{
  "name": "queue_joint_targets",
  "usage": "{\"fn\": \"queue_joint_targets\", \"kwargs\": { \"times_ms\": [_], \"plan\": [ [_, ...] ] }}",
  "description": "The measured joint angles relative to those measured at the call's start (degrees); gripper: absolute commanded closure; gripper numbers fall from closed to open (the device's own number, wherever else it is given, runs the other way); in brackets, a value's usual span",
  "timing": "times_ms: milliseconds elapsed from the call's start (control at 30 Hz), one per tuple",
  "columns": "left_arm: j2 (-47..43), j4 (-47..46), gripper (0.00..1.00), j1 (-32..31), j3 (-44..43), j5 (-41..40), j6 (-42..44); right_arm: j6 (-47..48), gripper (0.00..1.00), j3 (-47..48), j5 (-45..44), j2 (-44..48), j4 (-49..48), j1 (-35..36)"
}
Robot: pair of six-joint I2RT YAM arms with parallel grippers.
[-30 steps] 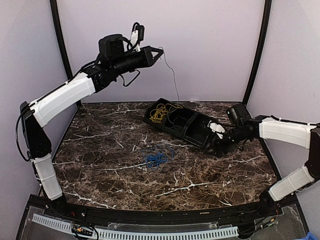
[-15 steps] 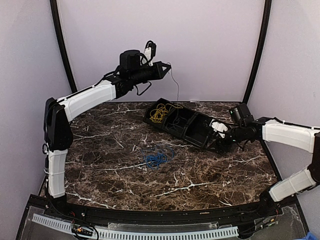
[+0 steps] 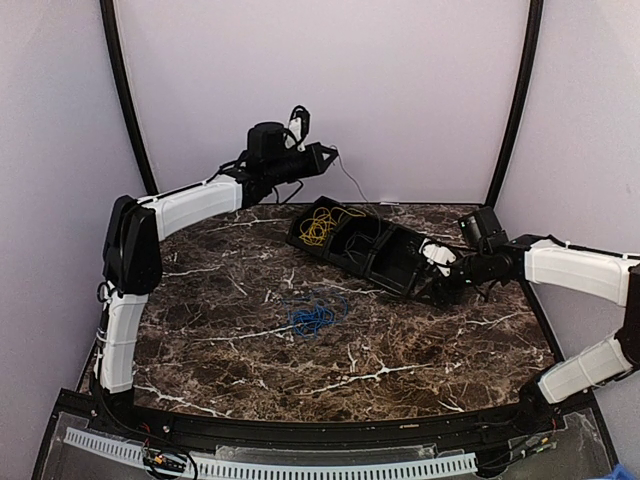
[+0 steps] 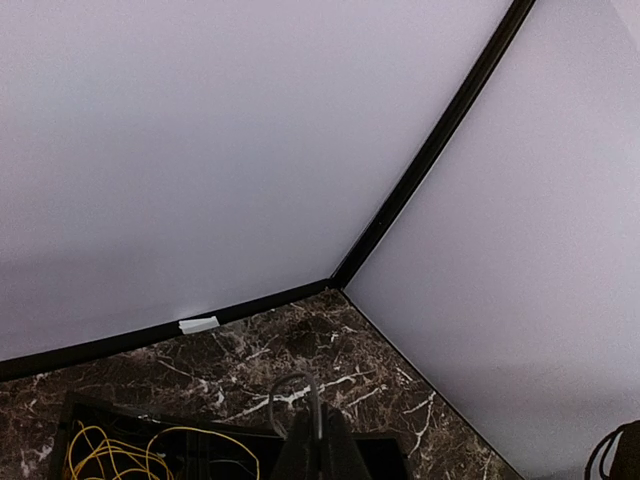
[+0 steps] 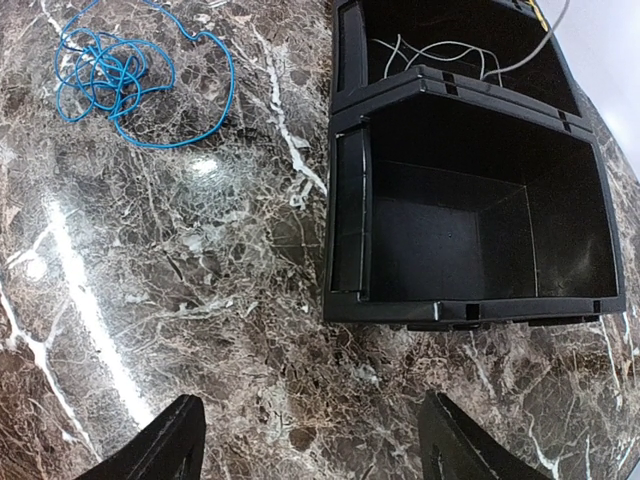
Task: Untangle the cables
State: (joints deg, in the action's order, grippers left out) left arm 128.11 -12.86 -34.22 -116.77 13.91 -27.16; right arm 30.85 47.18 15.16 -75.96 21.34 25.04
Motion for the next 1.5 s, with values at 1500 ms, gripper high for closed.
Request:
{"fn": "queue_joint_targets", "kwargs": {
  "times_ms": [1500],
  "plan": [
    [12.6,5.3,0.95,-5.8,7.0,1.9,-5.2,0.2,0.24,-0.3,-0.8,-1.4,-0.3,-0.3]
  ]
}}
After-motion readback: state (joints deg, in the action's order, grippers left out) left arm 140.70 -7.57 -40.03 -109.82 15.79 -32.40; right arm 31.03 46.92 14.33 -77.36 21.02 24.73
